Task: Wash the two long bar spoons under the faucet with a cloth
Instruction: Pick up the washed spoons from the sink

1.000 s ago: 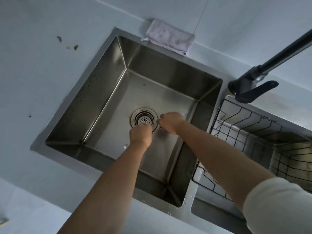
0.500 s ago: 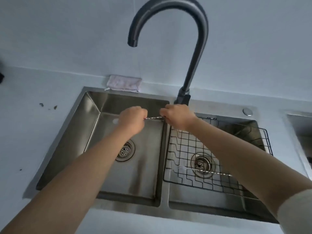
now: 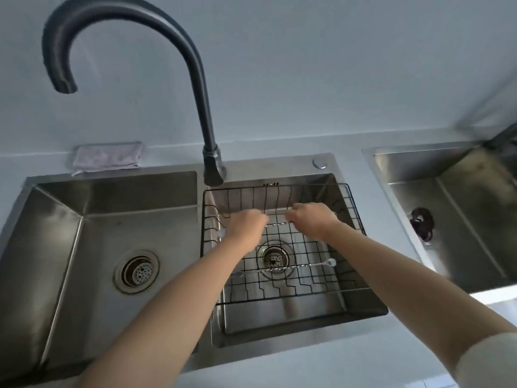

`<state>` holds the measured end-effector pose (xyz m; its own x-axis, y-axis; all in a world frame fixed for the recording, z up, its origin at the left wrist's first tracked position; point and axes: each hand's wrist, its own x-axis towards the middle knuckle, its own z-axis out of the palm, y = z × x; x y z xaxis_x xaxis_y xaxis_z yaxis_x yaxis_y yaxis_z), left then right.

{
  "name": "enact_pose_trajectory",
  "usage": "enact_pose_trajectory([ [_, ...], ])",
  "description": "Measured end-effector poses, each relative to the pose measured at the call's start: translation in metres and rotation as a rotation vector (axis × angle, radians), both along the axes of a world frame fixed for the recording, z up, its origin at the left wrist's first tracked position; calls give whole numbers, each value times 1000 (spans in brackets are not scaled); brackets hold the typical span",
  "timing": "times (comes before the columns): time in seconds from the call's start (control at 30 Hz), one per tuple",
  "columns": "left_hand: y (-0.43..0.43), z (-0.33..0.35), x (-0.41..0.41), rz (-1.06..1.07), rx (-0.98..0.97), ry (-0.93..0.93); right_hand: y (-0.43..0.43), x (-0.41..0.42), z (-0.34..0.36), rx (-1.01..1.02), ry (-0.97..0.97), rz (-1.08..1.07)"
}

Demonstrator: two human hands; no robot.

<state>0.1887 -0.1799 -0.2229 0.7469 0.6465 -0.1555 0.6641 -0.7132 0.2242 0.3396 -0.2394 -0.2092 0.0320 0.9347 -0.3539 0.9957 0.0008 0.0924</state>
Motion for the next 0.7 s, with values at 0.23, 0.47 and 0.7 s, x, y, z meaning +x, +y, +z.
enact_pose_trajectory([
  [0.23,-17,-46,9,28,-124,125,-16,1,-55,-172,32,-15],
  [0.47,-19,-69,14,59,-195,247,-13,-2,-76,-242,90,-91],
  [0.7,-15,-83,11,39,-181,213,-16,-11,-80,-255,107,-111],
])
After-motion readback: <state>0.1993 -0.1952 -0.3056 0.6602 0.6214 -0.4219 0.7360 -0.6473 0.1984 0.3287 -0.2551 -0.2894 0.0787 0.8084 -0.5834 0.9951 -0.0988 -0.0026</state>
